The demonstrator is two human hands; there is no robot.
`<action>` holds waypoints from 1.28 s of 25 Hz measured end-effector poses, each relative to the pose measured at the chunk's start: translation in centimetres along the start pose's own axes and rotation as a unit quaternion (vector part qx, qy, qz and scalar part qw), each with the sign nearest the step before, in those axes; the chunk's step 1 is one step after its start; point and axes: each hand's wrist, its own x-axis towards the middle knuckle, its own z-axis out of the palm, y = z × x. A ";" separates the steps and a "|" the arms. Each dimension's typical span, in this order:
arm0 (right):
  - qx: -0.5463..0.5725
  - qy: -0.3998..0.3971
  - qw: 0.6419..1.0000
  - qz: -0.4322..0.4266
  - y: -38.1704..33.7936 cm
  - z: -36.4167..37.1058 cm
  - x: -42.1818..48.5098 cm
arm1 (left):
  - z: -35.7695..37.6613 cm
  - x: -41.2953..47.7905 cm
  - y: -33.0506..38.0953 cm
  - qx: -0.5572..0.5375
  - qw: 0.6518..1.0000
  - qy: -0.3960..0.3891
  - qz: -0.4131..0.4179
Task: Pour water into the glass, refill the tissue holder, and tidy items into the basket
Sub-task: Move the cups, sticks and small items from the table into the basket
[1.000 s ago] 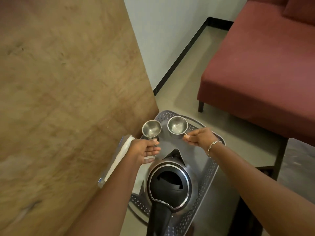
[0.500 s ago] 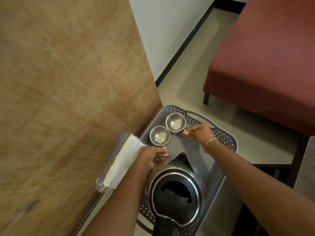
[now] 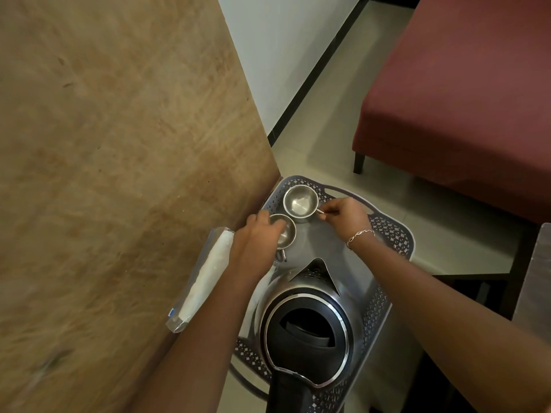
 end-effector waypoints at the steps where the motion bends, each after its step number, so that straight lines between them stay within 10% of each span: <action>1: -0.018 0.000 1.000 -0.008 0.1 0.0 0.0 | 0.3 0.0 -0.3 0.021 0.999 -0.002 0.037; 19: -0.160 0.005 0.982 -0.103 -0.6 -1.3 0.0 | 1.4 -0.2 0.3 -0.073 0.997 -0.008 -0.008; 25: -0.166 0.119 0.962 -0.181 2.0 -5.7 -7.3 | -4.0 -6.4 1.6 -0.243 0.948 0.180 -0.102; 32: -0.193 0.239 0.933 -0.189 7.5 -13.3 -20.8 | -7.2 -15.1 15.8 -0.210 0.921 0.316 0.083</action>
